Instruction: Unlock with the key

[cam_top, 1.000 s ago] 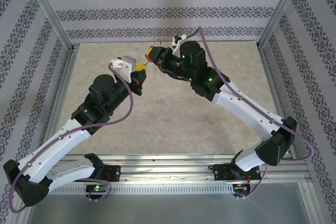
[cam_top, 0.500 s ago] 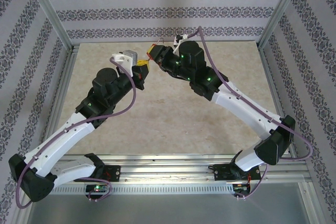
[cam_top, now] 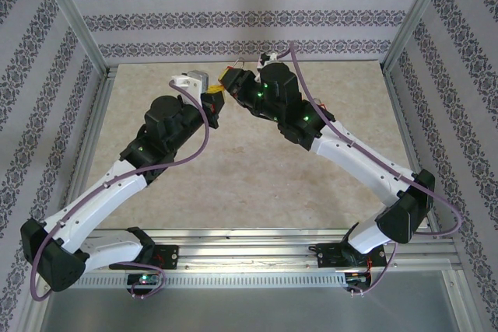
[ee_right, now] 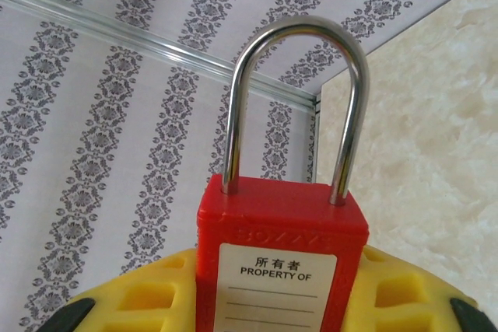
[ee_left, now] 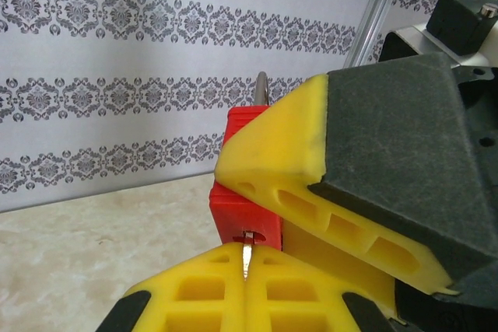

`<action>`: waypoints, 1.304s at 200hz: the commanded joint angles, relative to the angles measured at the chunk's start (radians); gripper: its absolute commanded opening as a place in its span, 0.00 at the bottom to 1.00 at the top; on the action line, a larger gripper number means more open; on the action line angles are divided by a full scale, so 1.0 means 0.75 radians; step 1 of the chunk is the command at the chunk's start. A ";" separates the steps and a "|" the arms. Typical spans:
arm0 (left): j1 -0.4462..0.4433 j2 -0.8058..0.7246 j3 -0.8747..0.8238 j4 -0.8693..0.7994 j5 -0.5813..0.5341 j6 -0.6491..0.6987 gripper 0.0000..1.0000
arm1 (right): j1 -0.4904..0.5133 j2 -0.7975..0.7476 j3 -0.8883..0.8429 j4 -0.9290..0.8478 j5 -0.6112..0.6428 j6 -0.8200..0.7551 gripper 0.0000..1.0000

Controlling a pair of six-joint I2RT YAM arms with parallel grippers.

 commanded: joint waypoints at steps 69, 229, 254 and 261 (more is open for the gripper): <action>-0.138 -0.013 -0.179 0.197 -0.027 0.551 0.00 | 0.065 -0.003 -0.047 -0.125 -0.326 0.103 0.00; -0.362 -0.027 -0.259 0.067 -0.145 1.444 0.00 | 0.008 0.011 -0.130 -0.125 -0.389 0.156 0.00; -0.364 -0.046 -0.276 0.069 -0.129 1.461 0.00 | 0.004 0.006 -0.146 -0.121 -0.389 0.156 0.00; -0.364 -0.053 -0.280 0.064 -0.122 1.465 0.00 | 0.002 0.005 -0.151 -0.119 -0.389 0.158 0.00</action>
